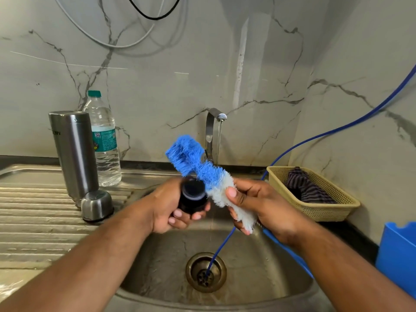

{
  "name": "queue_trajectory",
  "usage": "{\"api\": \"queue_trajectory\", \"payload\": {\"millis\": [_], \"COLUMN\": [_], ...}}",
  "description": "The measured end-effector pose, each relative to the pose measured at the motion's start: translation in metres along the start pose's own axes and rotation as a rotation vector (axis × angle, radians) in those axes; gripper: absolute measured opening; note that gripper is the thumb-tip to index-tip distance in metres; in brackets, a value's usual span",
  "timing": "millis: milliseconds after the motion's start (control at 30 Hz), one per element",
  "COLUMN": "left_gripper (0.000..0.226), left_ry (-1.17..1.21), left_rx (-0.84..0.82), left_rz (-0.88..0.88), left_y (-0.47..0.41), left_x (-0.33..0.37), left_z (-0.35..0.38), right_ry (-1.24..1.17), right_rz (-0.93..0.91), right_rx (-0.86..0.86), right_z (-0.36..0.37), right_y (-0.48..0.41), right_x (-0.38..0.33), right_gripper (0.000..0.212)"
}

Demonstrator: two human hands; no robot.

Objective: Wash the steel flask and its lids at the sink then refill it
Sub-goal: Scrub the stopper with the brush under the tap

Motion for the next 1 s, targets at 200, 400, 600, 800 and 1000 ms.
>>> {"api": "queue_trajectory", "payload": {"millis": [200,400,600,800,1000], "left_gripper": [0.068,0.066,0.072,0.070,0.069], "left_ry": [-0.116,0.016,-0.117,-0.242,-0.117], "left_rx": [-0.014,0.023,-0.021,-0.055,-0.042], "left_rz": [-0.044,-0.003,-0.026,-0.102,-0.080], "left_y": [-0.003,0.003,-0.003,-0.004,-0.005], "left_x": [-0.008,-0.001,-0.008,-0.018,-0.012], "left_z": [0.013,-0.004,0.012,0.018,0.009], "right_ry": [0.005,0.028,0.084,0.116,0.146], "right_rz": [-0.014,-0.004,-0.039,-0.056,-0.019], "right_rx": [0.025,-0.018,0.021,-0.038,-0.063], "right_z": [0.001,0.001,-0.003,-0.001,-0.010], "right_y": [-0.003,0.000,-0.001,0.000,0.006], "right_x": [0.001,0.001,-0.001,-0.004,-0.009], "right_gripper": [0.021,0.020,0.021,0.027,0.023]}}
Point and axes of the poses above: each hand's wrist, its own y-axis away from the middle knuckle, its own z-axis out of the palm, x = y × z, the point moved 4 cm from there along -y, towards the middle knuckle, and after that the axes turned 4 degrees about x, right-handed, at the moved point
